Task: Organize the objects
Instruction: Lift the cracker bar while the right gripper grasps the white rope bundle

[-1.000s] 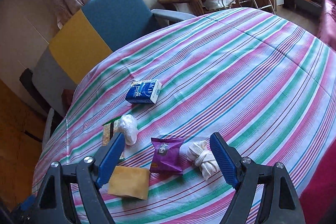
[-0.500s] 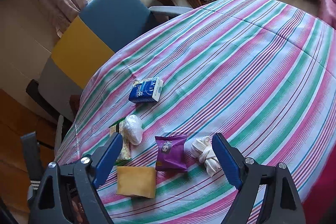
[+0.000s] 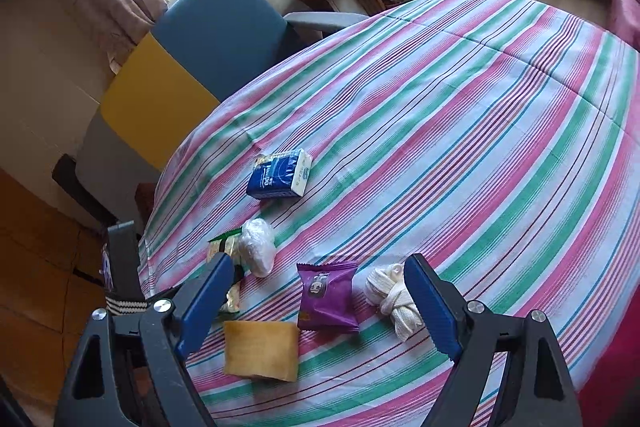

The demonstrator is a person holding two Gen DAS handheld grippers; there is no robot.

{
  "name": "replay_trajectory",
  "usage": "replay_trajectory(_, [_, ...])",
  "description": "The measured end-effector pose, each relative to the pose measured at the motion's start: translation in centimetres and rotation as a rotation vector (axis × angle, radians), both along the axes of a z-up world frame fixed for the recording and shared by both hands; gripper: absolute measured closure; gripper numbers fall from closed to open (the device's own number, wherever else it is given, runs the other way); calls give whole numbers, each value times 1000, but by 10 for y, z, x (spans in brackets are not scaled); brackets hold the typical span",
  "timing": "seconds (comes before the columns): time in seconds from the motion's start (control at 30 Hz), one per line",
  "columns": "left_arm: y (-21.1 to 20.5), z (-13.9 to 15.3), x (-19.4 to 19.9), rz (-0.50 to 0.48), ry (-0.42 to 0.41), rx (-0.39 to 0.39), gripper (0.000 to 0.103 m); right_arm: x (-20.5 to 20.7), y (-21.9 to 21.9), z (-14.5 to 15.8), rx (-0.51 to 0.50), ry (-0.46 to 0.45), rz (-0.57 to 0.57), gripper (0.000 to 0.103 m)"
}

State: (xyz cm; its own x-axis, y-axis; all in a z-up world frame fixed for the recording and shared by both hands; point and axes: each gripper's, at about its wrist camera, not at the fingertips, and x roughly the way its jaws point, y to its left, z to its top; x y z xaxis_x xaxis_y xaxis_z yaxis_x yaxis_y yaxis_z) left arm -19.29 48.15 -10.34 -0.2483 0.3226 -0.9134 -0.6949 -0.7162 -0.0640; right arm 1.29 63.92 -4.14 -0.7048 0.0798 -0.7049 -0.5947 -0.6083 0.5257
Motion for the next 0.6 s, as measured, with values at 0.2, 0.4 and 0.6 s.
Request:
replay_trajectory(0.2, [-45, 26, 8, 73, 1, 59, 62, 15, 18, -2, -42, 30, -101, 15])
replay_trajectory(0.4, [-92, 64, 31, 103, 6, 139, 62, 17, 26, -11, -76, -10, -137, 16])
replay_trajectory(0.6, [-128, 86, 63, 102, 15, 192, 62, 4, 21, -23, -45, -125, -93, 28])
